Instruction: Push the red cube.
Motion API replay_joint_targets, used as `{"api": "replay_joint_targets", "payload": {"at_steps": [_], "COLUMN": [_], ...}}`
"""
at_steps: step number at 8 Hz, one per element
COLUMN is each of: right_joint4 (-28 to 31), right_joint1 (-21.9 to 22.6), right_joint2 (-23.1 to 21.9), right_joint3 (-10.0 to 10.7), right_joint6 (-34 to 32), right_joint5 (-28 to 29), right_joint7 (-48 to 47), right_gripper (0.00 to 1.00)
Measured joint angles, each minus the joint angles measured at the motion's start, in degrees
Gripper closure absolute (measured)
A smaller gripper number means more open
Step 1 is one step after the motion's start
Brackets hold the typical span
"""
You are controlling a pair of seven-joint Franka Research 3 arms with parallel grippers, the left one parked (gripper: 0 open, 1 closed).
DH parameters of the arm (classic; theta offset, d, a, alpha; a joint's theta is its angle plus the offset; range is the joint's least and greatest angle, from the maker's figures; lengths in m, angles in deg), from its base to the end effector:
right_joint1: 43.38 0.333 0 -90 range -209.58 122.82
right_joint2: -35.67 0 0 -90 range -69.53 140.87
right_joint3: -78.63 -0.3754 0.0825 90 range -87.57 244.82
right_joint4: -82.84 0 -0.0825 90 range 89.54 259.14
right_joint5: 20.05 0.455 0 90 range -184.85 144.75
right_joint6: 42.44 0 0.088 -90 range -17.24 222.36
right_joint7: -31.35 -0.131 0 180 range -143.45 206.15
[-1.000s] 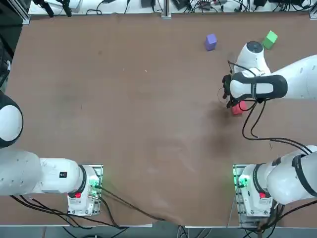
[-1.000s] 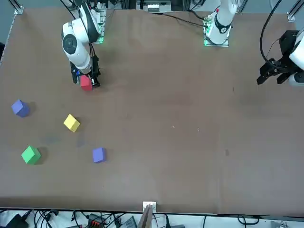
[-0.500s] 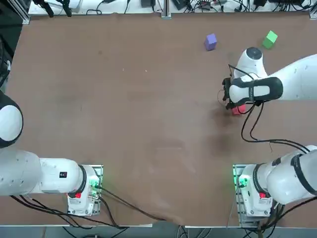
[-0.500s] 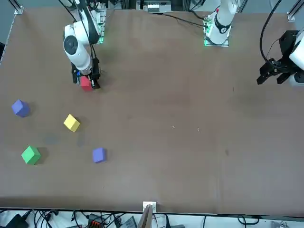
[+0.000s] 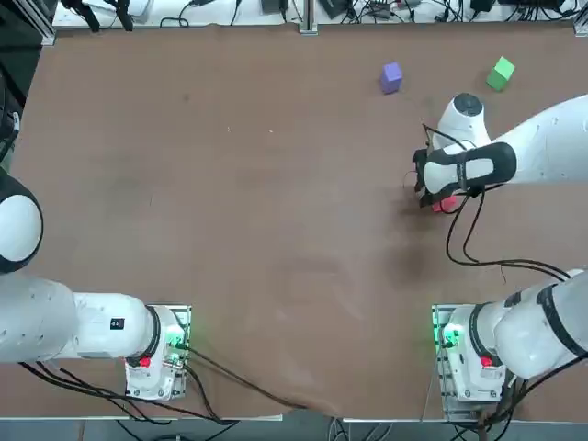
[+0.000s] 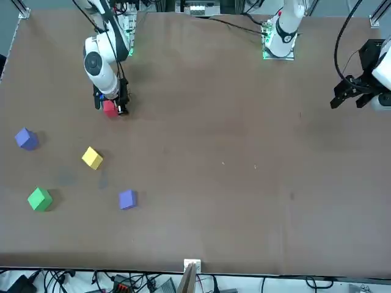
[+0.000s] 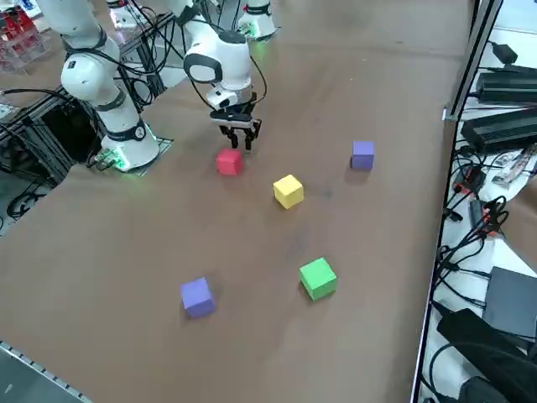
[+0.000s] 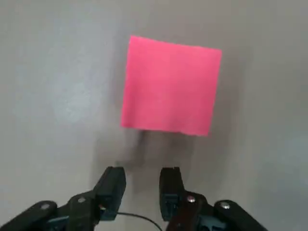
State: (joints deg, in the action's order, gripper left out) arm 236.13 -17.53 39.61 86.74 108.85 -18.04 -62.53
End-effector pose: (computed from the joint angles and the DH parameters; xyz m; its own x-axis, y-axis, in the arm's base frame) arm 0.4143 0.1305 0.1751 0.2087 -0.9780 0.0031 -0.9729 -0.2073 0.1027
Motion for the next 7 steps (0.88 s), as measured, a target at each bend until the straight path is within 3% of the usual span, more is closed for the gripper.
{"api": "replay_joint_targets", "payload": {"at_steps": [7], "right_joint4": [0.11], "right_joint1": [-5.33], "right_joint2": [1.66], "right_joint3": [0.19], "right_joint6": [-0.02], "right_joint5": [0.00], "right_joint7": [0.24], "right_gripper": [0.55]}}
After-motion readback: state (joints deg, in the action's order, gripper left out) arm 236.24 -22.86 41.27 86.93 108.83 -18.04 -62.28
